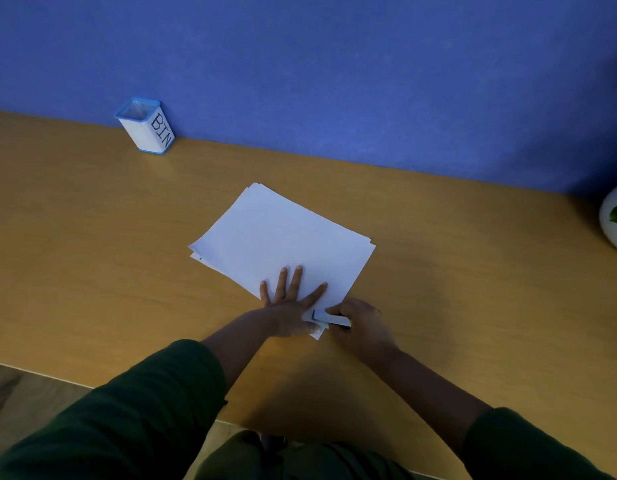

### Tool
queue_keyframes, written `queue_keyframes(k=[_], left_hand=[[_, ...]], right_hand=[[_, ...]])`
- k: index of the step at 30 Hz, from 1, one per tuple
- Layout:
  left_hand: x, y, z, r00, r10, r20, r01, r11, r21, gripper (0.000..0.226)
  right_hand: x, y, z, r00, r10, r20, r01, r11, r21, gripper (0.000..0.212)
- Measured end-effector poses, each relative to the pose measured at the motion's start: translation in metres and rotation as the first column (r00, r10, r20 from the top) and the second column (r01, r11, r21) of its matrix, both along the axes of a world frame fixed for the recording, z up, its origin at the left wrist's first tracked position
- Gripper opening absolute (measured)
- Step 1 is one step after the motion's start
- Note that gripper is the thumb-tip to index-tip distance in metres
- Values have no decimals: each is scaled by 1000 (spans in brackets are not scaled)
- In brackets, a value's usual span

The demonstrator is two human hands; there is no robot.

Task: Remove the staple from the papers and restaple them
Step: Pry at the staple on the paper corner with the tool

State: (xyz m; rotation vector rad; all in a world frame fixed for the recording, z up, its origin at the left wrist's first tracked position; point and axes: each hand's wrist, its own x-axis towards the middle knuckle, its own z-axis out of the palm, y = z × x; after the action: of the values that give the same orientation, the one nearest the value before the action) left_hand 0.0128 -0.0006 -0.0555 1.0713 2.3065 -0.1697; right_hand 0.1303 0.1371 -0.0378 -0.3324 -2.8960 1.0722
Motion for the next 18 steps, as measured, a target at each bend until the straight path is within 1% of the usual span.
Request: queue_keyframes(k=[6, 9, 12, 14, 18], left_hand=[[-3, 0, 0, 999, 5, 35, -4, 1000, -22, 85], [-4, 1, 1, 998, 15, 63, -14, 1000, -21, 86], [-4, 2, 3, 997, 31, 77, -29, 999, -26, 86], [-3, 2, 4, 997, 28, 69, -27, 999, -23, 86], [-3, 1, 5, 999, 0, 36, 1, 1000, -30, 87]], right_hand=[[0, -2, -1, 996, -87, -27, 84, 993, -86, 18], [0, -2, -1, 989, -147, -5, 143, 969, -199, 19], [-3, 1, -1, 965, -255, 62, 261, 907, -331, 24], [-3, 2, -1, 964, -258, 68, 266, 913, -308, 25], [7, 3, -3, 988, -152, 29, 154, 983, -103, 16]])
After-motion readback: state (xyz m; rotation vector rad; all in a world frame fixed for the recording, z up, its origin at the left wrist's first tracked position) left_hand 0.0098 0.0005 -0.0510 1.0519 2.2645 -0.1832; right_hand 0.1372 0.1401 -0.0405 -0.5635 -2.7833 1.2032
